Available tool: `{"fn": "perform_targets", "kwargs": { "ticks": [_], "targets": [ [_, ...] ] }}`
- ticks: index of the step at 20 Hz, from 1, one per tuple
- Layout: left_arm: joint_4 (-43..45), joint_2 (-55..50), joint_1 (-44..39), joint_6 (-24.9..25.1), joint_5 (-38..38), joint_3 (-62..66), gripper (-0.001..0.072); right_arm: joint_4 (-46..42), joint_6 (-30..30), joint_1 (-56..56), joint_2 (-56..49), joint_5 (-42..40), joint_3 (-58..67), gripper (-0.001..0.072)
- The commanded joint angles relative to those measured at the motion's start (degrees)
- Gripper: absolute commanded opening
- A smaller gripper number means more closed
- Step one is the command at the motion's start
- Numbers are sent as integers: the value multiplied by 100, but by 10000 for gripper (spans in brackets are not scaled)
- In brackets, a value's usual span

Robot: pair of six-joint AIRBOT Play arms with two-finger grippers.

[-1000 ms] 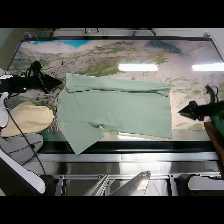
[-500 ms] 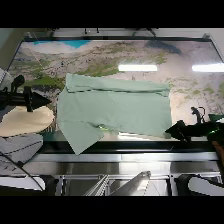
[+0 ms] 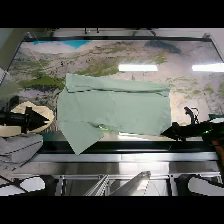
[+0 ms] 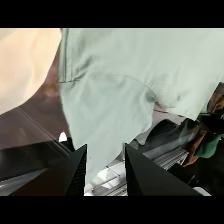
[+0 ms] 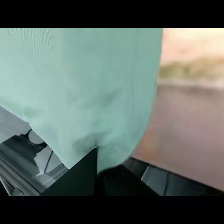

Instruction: Fold the shirts.

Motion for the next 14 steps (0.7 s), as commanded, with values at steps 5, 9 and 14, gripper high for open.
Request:
{"fn": "perform_targets", "kwargs": {
  "ticks": [5, 9, 14],
  "targets": [
    [188, -221, -223, 13, -11, -46, 248, -494, 280, -321, 46, -767, 7, 317],
    [190, -343, -223, 11, 26, -48, 298, -435, 232, -874, 46, -813, 7, 319],
    [201, -343, -199, 15, 133, -44, 298, -407, 195, -905, 42, -933, 245, 402]
  ]
}}
